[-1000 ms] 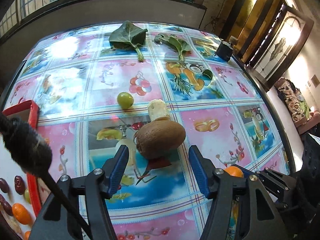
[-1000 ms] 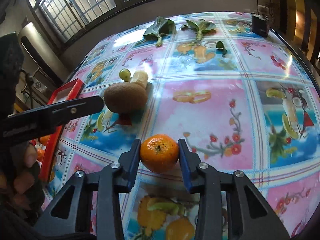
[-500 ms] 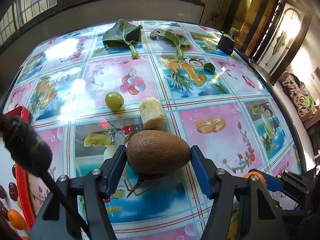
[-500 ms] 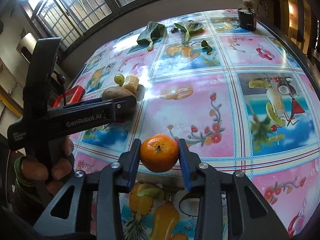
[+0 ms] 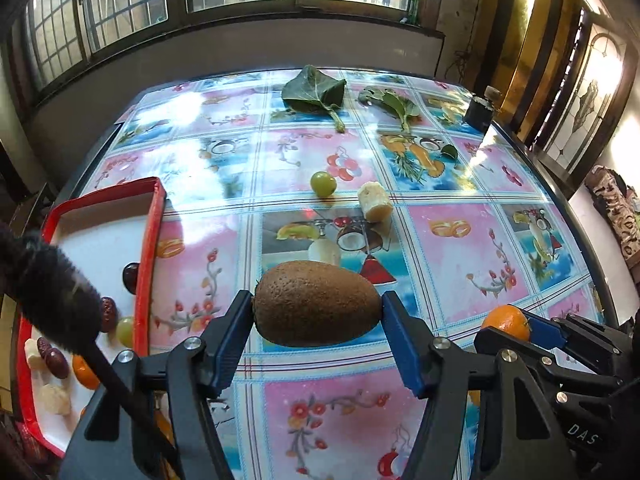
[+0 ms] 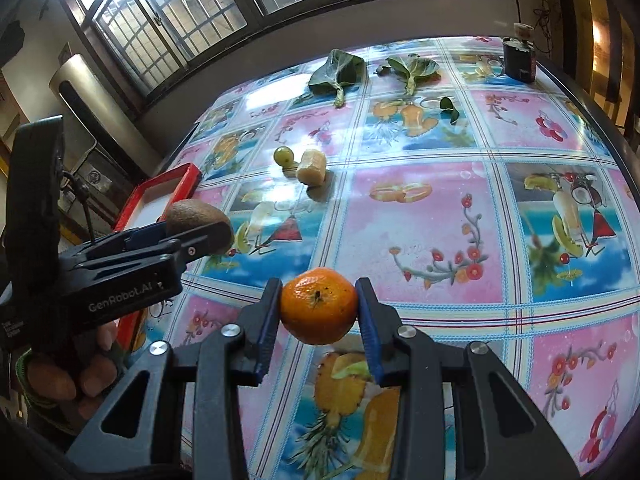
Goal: Organize fruits
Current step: 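Carry the kiwi and tangerine over the tray with both tools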
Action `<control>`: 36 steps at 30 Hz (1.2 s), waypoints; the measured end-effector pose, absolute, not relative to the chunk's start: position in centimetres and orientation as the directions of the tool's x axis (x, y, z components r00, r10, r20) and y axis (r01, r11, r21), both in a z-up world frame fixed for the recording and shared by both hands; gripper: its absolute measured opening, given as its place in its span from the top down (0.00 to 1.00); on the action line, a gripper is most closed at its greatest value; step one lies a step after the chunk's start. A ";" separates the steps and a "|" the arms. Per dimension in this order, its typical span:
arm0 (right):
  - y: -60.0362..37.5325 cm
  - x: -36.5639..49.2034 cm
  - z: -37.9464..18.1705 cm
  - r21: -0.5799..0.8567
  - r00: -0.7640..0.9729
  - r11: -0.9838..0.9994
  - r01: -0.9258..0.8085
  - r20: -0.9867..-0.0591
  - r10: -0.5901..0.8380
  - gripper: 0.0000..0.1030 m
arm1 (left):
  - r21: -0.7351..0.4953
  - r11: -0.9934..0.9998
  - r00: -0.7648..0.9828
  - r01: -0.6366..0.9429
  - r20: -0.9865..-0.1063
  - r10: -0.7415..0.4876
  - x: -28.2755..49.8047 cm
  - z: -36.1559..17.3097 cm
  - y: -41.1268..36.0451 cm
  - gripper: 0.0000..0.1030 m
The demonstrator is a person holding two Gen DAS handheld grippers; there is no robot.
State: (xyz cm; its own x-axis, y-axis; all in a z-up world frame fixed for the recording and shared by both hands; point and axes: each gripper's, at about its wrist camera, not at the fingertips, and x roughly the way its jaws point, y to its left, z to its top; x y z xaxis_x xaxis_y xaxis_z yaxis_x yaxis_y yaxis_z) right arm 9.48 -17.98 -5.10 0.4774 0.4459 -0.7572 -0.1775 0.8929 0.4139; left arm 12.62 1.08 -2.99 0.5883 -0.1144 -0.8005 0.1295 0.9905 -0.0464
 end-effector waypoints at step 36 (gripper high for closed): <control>-5.7 9.8 -3.8 0.375 0.388 0.854 -0.361 -0.772 0.503 0.62 | -0.068 0.992 0.646 -0.110 -0.763 0.019 9.8 -1.1 14.1 0.37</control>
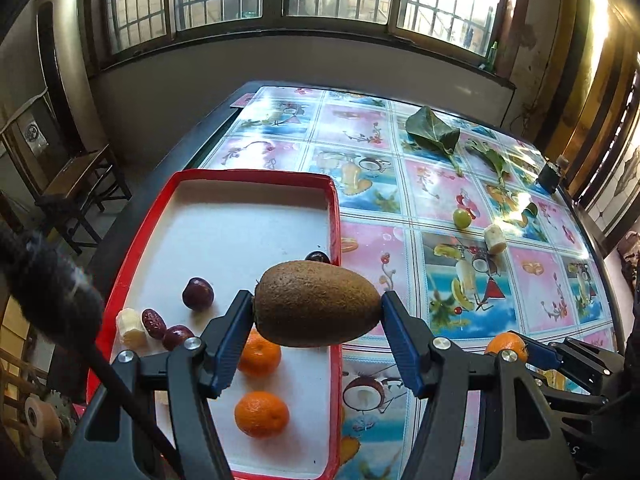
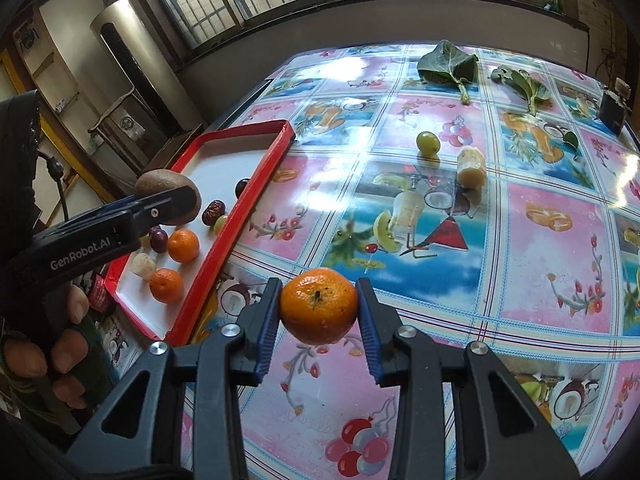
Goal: Organize fruits
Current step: 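Carry the kiwi and tangerine over the tray with both tools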
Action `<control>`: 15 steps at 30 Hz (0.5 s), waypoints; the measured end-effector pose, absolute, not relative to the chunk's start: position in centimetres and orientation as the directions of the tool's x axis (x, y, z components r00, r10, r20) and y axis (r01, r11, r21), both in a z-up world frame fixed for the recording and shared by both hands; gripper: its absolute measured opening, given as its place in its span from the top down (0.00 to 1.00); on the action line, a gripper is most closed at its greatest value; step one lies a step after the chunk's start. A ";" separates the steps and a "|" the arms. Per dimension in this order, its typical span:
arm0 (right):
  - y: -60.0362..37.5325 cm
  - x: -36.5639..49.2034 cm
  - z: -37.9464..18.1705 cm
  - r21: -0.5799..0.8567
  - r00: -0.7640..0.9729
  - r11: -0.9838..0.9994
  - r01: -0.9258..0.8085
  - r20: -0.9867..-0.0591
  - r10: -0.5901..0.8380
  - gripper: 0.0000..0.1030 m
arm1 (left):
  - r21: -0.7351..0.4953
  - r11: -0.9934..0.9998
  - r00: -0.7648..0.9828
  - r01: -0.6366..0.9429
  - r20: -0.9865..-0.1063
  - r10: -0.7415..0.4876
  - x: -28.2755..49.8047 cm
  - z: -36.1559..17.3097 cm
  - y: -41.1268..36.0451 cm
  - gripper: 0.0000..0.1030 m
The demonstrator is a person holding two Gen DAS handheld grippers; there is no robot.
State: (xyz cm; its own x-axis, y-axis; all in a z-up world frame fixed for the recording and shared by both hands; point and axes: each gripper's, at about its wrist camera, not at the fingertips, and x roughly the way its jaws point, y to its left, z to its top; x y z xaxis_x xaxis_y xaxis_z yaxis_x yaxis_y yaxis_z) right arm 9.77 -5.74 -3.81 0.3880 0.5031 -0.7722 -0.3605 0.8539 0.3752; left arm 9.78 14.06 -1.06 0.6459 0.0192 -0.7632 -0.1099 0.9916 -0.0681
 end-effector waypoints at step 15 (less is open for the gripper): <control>-1.6 11.6 -4.0 0.373 0.351 0.831 -0.413 -0.776 0.524 0.62 | -0.073 0.982 0.645 -0.177 -0.762 0.059 10.3 -1.4 18.1 0.37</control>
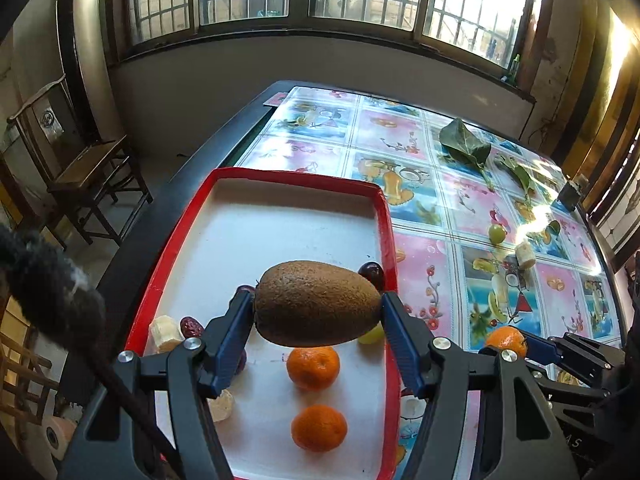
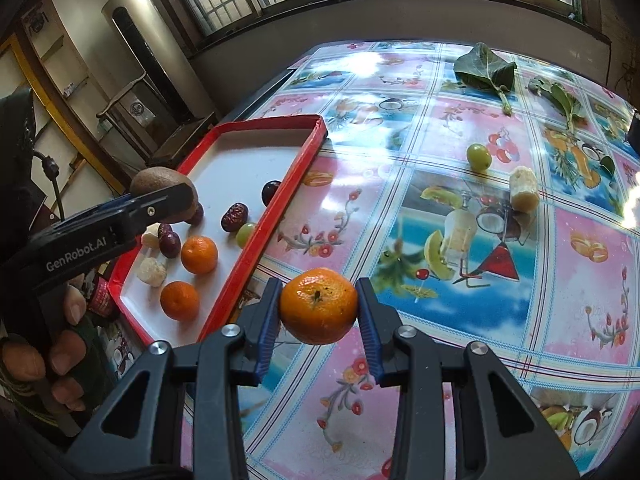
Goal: Organize fruits
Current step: 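Carry the kiwi and tangerine over the tray with both tools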
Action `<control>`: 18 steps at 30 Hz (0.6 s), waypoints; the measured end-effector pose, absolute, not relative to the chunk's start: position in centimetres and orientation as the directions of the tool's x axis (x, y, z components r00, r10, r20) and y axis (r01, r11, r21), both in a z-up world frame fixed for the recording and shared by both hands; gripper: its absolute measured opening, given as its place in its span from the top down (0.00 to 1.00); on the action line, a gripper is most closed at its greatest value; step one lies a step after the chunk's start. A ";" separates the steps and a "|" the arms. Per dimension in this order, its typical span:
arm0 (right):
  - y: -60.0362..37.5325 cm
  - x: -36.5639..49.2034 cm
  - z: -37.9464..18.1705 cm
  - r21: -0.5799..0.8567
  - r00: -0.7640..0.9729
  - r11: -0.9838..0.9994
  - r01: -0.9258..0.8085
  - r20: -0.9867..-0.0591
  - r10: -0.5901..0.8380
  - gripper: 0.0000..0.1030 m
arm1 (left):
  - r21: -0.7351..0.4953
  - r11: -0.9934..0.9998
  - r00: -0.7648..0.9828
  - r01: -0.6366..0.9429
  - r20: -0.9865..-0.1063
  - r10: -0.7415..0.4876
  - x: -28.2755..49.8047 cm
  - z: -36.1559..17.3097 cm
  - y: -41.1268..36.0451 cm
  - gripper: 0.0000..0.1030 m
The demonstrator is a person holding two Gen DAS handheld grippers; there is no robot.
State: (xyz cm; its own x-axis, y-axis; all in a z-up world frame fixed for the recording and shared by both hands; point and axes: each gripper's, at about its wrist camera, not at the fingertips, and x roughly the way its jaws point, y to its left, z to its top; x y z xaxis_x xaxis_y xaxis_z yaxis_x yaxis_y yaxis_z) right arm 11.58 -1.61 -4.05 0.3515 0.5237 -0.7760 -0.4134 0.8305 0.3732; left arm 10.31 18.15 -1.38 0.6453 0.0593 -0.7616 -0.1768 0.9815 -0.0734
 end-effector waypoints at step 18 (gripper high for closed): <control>9.0 20.8 -3.8 0.381 0.323 0.793 -0.475 -0.763 0.560 0.62 | -0.105 0.935 0.582 -0.338 -0.804 0.121 14.6 -3.7 25.9 0.38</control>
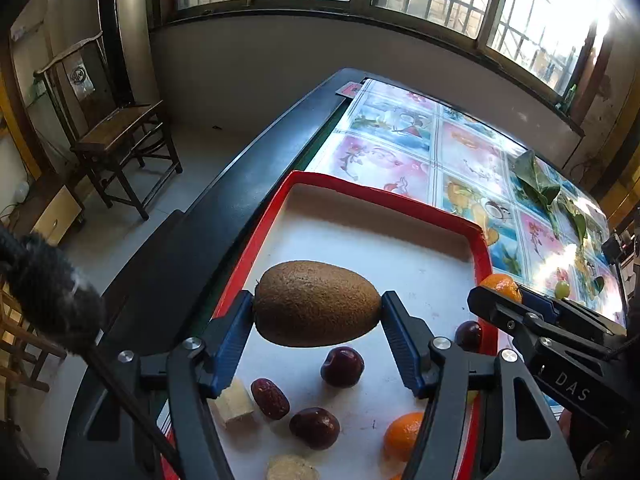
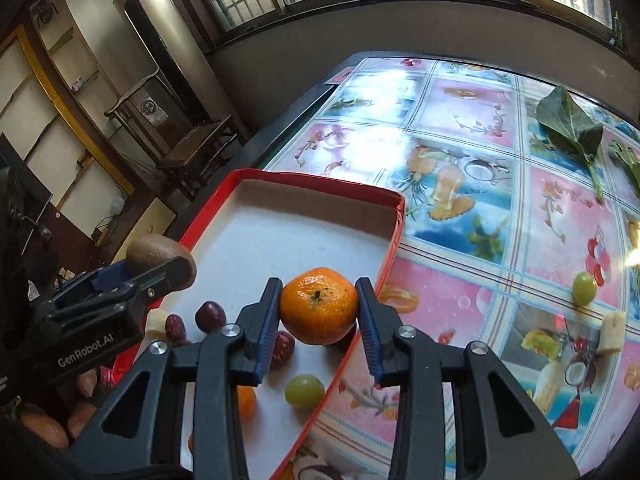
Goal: Organize fruits
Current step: 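Carry the kiwi and tangerine over the tray with both tools, then open both tools to drop the kiwi and tangerine into the tray, then withdraw both tools from the tray toward the remaining grape and banana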
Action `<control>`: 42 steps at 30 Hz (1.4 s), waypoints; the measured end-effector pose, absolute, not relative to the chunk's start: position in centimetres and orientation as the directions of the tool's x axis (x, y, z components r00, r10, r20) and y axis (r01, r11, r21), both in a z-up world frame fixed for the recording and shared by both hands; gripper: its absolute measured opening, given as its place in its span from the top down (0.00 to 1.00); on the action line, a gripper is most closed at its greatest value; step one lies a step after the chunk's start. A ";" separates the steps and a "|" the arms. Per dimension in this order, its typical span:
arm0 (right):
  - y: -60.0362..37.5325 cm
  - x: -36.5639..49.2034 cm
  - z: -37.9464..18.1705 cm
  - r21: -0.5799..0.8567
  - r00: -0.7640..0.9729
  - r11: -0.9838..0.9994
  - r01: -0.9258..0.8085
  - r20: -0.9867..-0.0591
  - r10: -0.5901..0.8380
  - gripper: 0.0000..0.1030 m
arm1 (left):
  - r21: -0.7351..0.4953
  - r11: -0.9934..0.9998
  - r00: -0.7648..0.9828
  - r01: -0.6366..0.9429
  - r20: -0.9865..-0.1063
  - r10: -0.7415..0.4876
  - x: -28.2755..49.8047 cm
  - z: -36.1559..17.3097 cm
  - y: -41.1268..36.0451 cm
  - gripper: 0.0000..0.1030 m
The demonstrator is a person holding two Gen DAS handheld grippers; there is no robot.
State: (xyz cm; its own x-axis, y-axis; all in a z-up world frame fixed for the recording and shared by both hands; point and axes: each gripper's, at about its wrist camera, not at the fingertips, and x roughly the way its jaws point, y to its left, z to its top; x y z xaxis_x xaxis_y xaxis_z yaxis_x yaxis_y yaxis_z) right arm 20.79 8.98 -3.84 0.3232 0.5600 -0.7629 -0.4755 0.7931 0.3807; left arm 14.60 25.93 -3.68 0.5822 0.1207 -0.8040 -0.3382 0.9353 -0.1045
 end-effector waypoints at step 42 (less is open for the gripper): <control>7.0 17.6 -4.2 0.285 0.345 0.793 -0.539 -0.784 0.516 0.45 | -0.079 0.934 0.536 -0.349 -0.834 0.129 12.7 -4.5 23.9 0.36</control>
